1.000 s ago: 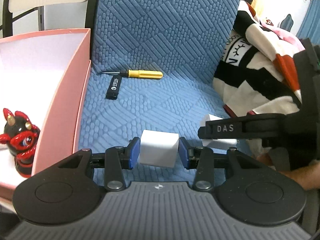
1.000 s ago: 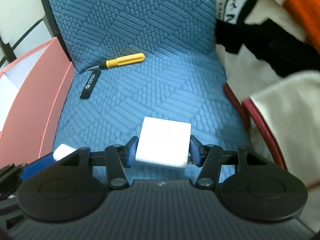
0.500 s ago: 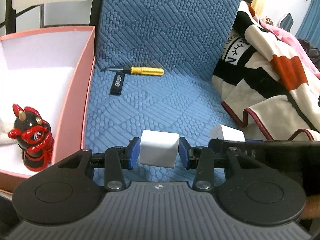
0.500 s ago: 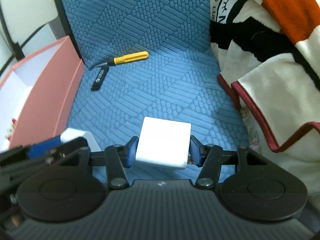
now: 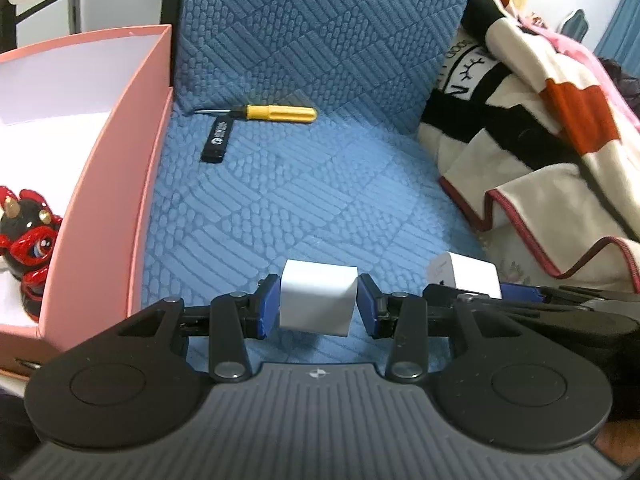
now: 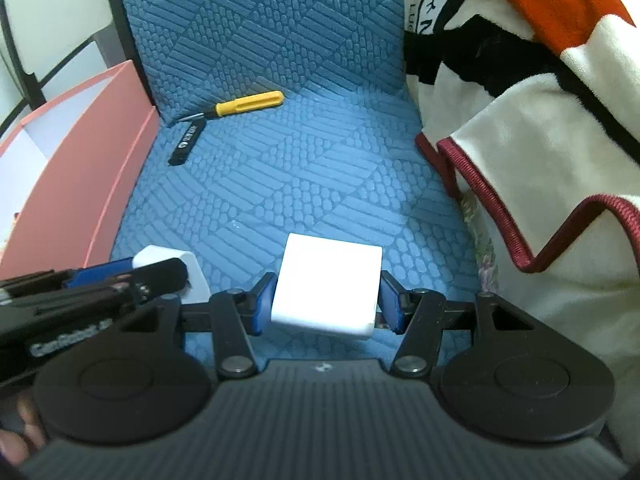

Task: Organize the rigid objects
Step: 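Lift both white charger cubes off the seat with both tools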

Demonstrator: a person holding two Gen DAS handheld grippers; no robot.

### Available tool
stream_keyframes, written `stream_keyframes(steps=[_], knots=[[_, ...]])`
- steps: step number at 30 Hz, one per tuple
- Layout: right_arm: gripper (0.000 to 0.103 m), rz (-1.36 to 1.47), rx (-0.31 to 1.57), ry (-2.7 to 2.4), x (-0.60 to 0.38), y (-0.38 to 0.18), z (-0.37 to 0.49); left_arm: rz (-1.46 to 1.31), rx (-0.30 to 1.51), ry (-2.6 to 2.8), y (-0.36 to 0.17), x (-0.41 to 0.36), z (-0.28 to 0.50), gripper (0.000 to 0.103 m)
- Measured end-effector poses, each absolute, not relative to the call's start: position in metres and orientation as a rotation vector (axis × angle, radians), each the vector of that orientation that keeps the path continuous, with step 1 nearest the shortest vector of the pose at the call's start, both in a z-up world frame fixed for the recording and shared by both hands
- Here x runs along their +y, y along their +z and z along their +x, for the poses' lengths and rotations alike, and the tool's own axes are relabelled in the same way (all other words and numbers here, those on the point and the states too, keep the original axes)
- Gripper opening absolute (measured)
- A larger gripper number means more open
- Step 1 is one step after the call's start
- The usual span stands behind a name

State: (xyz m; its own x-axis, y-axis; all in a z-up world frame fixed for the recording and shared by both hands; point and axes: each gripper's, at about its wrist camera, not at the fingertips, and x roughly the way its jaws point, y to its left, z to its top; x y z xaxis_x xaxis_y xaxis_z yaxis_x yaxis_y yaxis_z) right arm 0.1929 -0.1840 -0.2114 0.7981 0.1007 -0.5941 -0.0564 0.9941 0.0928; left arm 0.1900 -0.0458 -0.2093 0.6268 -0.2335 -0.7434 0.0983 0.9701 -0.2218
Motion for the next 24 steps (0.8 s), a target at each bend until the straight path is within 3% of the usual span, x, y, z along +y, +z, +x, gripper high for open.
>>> stream_keyframes(steps=[24], knots=[[0.057,0.099,0.650,0.182,-0.178,-0.191,0.178,-0.206,0.905,-0.158,-0.163,-0.014,0.181,0.047]])
